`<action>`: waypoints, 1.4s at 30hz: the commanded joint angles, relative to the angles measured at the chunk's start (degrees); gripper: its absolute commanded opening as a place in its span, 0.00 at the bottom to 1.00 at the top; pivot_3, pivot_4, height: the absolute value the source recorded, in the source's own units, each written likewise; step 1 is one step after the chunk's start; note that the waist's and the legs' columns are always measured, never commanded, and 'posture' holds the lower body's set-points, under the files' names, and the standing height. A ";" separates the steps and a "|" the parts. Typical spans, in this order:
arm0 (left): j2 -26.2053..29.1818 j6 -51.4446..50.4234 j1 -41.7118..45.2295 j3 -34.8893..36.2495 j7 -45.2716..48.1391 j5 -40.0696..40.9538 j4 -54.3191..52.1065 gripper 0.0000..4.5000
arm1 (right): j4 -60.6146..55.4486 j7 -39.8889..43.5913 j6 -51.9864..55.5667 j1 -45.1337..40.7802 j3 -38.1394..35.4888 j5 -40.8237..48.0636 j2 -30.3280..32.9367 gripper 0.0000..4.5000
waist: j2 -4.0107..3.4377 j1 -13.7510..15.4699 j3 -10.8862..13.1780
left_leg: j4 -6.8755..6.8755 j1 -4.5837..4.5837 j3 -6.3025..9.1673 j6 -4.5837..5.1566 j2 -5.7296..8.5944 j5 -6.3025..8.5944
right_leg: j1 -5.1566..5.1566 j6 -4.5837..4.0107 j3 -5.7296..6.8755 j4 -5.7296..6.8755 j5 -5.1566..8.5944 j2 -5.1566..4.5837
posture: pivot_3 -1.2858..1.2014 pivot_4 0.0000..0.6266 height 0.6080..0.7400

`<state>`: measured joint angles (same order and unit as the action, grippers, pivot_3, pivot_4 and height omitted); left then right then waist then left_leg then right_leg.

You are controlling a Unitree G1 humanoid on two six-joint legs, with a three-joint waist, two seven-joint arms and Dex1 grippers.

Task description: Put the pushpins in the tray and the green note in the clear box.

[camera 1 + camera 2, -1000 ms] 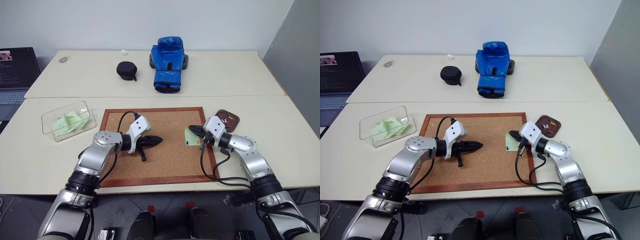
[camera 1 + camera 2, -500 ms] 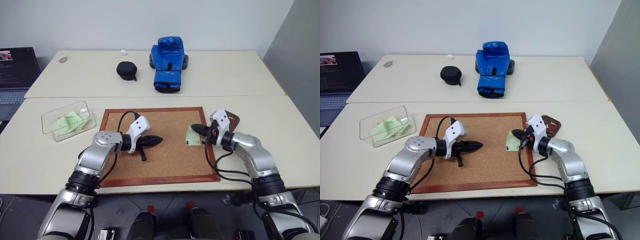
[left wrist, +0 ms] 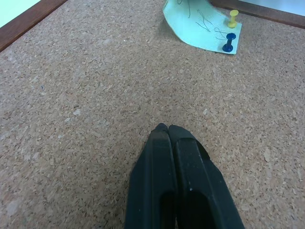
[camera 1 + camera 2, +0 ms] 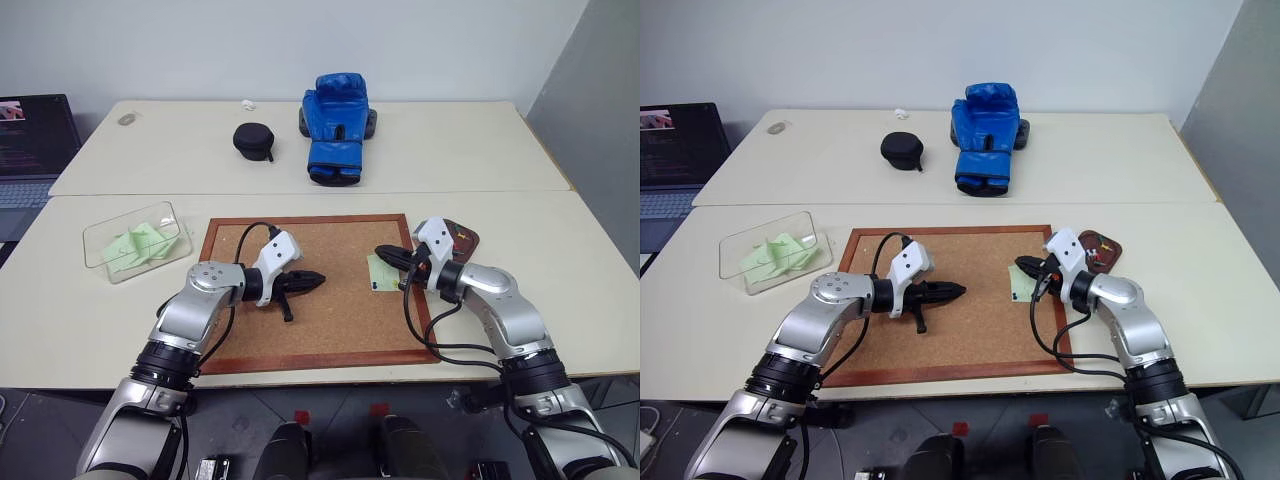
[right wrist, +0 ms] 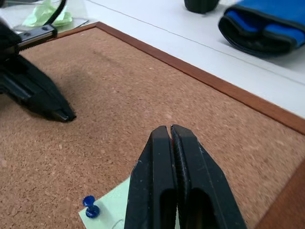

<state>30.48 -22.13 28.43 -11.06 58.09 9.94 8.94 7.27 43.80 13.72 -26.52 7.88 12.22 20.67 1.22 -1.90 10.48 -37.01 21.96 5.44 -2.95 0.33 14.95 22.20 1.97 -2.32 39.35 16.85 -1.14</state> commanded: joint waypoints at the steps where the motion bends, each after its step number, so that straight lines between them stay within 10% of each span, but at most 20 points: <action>1: 0.01 0.02 0.91 -0.16 -0.43 -0.67 -0.23 0.00 | 0.09 1.46 -6.48 0.39 0.00 -1.33 0.32 0.00 | 0.00 0.01 0.00 | 0.00 0.00 0.00 0.00 0.00 0.00 | 0.00 0.00 0.00 0.00 0.00 0.00 | 0.52 0.24 1.00; 21: 0.29 -0.44 0.88 0.02 -0.25 -0.63 -0.73 0.00 | 10.60 -1.77 -37.15 0.05 5.68 -18.52 4.38 0.00 | 0.00 0.00 0.00 | 0.00 -0.02 -0.20 0.00 0.00 0.00 | 0.00 0.00 -0.02 0.00 0.00 0.01 | 0.52 0.24 1.00; 42: -0.26 -0.56 0.49 0.16 -1.01 -0.37 -1.06 0.00 | 15.98 -5.32 -40.83 -3.37 5.82 -21.84 5.26 0.00 | 0.00 0.01 0.00 | 0.01 -0.03 -0.23 -0.01 -0.01 0.00 | 0.00 0.00 -0.05 0.01 0.00 0.01 | 0.52 0.24 1.00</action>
<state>30.00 -22.49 28.61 -11.05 57.18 9.76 8.89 25.04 37.52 -25.75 -29.89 13.30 -10.20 25.80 1.23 -1.89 10.48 -37.01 21.92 5.20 -2.96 0.32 14.95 22.20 1.97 -2.38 39.36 16.85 -1.13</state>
